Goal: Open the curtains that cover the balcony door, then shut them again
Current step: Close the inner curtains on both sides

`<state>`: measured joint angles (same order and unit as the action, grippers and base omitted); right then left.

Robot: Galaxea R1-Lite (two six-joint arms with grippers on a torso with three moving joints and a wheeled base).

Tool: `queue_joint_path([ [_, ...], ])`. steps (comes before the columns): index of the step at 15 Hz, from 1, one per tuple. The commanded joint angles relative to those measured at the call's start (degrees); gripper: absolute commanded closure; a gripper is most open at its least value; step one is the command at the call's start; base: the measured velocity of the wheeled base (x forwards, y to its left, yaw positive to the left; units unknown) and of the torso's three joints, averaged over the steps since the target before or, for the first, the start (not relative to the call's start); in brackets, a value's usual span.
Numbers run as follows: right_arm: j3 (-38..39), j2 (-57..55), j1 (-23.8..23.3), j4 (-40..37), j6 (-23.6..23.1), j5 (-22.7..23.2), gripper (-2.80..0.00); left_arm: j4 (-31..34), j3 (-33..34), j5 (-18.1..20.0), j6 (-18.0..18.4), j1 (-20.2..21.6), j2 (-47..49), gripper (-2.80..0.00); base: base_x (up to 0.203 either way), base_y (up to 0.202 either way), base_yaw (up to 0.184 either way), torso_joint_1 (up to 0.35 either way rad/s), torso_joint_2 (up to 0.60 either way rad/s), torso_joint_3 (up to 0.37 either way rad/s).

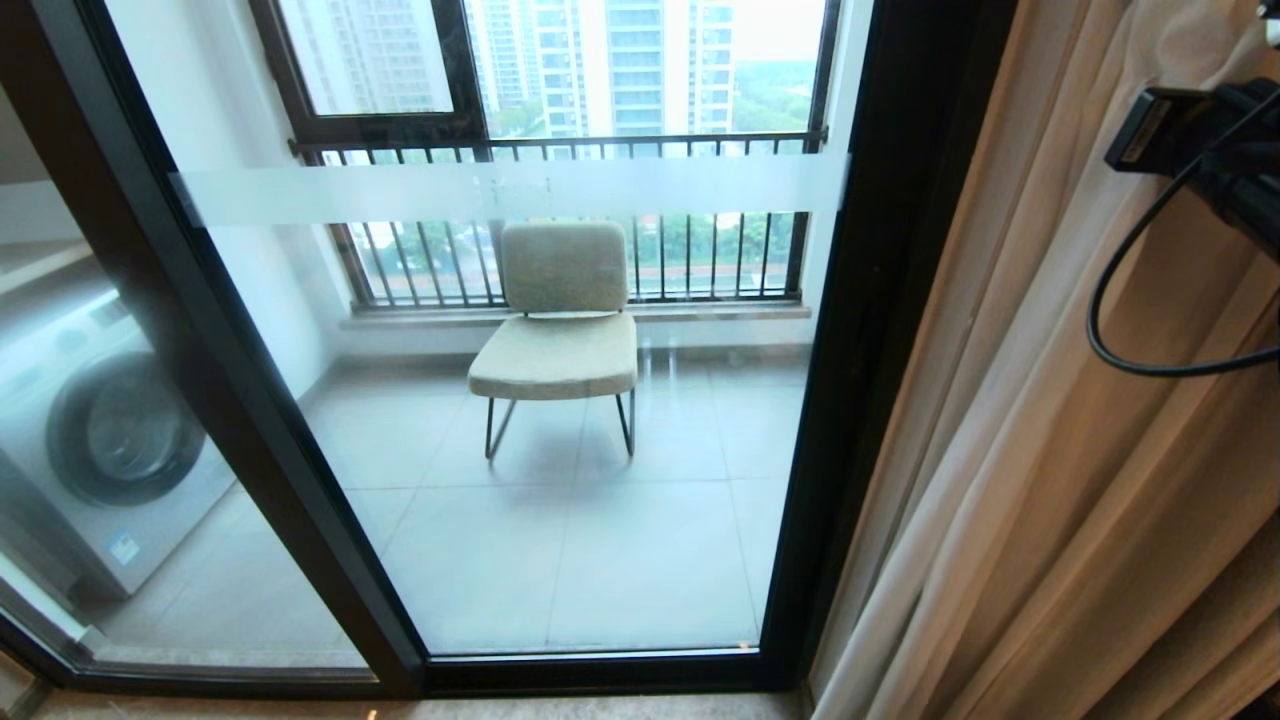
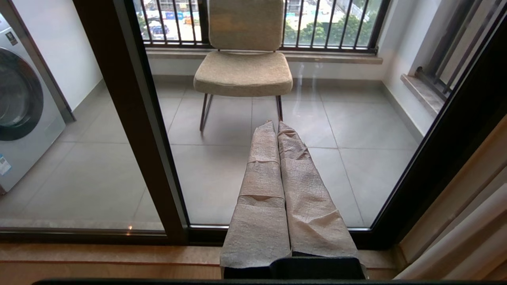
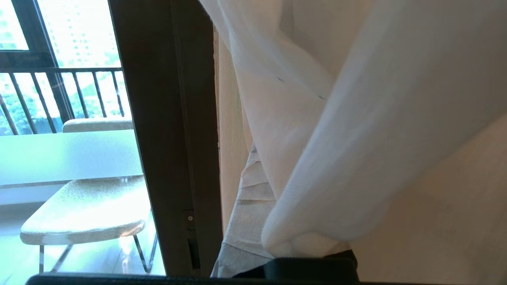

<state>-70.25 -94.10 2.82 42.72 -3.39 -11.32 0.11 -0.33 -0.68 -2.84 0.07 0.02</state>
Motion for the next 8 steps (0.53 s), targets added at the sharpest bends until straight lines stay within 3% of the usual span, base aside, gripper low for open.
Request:
queue_joint_path([
  [1, 0.02, -0.01, 0.08, 0.26, -0.13, -0.11, 0.00, 0.07, -0.02, -0.02, -0.06, 0.01, -0.02, 0.00, 0.000, 0.000, 0.000, 0.000, 0.00, 0.000],
  [7, 0.29, -0.03, -0.01, 0.26, -0.13, -0.11, 0.00, 0.07, 0.38, -0.02, -0.06, 0.01, -0.02, 0.00, 0.000, 0.000, 0.000, 0.000, 0.00, 0.000],
  [8, 0.29, -0.03, 0.06, 0.26, -0.13, -0.11, 0.00, 0.07, 3.04, -0.02, -0.06, 0.01, -0.02, 0.00, 0.000, 0.000, 0.000, 0.000, 0.00, 0.000],
])
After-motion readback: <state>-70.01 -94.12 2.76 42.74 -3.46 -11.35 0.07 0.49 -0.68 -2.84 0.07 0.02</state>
